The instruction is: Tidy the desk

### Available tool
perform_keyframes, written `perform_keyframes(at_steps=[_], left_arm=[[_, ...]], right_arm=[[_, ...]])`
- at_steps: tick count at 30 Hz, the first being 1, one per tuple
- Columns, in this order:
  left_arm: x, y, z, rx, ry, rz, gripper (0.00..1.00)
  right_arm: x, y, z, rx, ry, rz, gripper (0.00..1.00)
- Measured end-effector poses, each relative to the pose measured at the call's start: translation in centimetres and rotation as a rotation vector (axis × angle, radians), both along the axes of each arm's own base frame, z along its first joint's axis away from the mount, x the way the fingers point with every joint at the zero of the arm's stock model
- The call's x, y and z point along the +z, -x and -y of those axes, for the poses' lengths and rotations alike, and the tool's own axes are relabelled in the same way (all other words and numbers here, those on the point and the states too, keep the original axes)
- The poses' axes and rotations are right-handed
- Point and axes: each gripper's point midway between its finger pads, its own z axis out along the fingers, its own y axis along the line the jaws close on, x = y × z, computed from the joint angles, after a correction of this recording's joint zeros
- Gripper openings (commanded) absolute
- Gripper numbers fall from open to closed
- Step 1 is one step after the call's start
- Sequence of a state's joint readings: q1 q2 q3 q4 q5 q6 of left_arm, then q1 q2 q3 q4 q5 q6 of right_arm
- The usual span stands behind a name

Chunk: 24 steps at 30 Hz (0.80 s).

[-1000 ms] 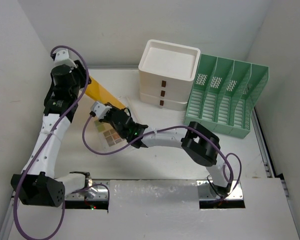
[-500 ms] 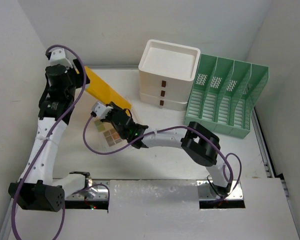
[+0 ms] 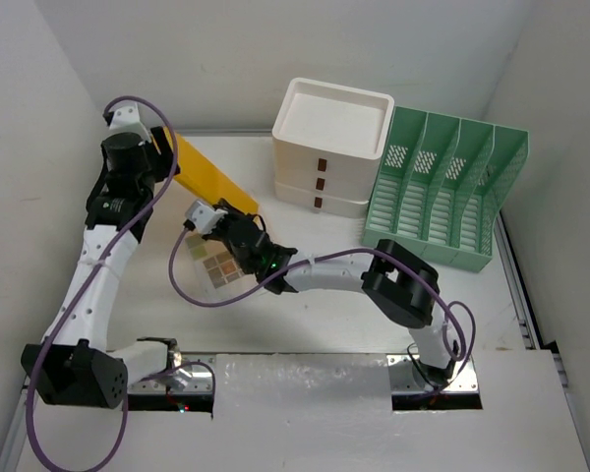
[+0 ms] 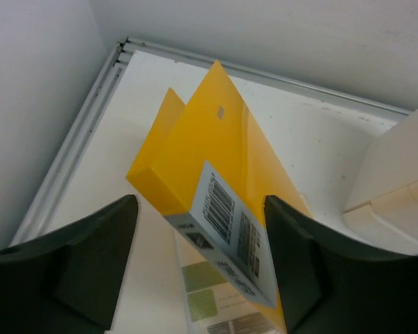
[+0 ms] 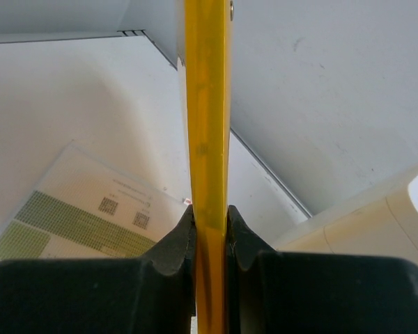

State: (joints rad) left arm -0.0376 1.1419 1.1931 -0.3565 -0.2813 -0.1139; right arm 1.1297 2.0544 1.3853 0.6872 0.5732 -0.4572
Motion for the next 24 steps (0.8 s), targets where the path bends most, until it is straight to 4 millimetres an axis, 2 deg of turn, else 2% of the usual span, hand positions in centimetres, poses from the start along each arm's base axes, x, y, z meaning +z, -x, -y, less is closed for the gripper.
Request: perform_keyframes(at_steps=[2, 3, 4, 5, 10, 13, 14, 17, 19, 21, 23, 24], left_arm=[[-0.6, -0.4, 0.1, -0.004, 0.001, -0.010, 0.43], [-0.8, -0.6, 0.3, -0.011, 0.013, -0.008, 0.30], [-1.0, -0.7, 0.6, -0.020, 0.028, -0.006, 0.03], [-1.0, -0.9, 1.0, -0.025, 0.049, 0.005, 0.00], [-2.7, -0.7, 1.1, -0.030, 0.054, -0.031, 0.00], [-2.6, -0.6, 1.1, -0.033, 0.051, -0.022, 0.00], [-2.3, -0.5, 1.0, -0.031, 0.051, -0.012, 0.00], [-0.7, -0.1, 0.2, -0.016, 0.052, 0.043, 0.00], [0.4, 0.2, 0.6, -0.035, 0.058, 0.074, 0.00], [0.3, 0.5, 1.1, -0.061, 0.065, 0.066, 0.00], [0.4, 0.5, 1.6, -0.086, 0.073, 0.065, 0.00], [0.4, 0.6, 1.5, -0.086, 0.074, 0.063, 0.00]], right_arm=[[0.2, 0.3, 0.4, 0.004, -0.003, 0.009, 0.00], [0.3, 0.6, 0.6, 0.016, 0.001, 0.014, 0.00], [0.1, 0.8, 0.8, 0.023, 0.012, 0.014, 0.00], [-0.4, 1.1, 0.9, 0.036, 0.024, 0.009, 0.00], [-1.8, 1.7, 0.9, 0.071, 0.065, 0.004, 0.00], [-1.7, 1.6, 0.6, 0.075, 0.081, 0.000, 0.21], [-1.4, 1.4, 0.4, 0.070, 0.080, 0.000, 0.38], [0.3, 0.6, -2.1, 0.065, 0.076, 0.005, 0.49], [1.5, -0.1, -4.5, 0.076, 0.055, 0.015, 0.49], [3.0, -0.8, -6.6, 0.080, 0.020, 0.033, 0.48], [3.3, -1.2, -7.5, 0.072, 0.007, 0.035, 0.47], [3.2, -1.5, -7.9, 0.067, 0.001, 0.035, 0.42]])
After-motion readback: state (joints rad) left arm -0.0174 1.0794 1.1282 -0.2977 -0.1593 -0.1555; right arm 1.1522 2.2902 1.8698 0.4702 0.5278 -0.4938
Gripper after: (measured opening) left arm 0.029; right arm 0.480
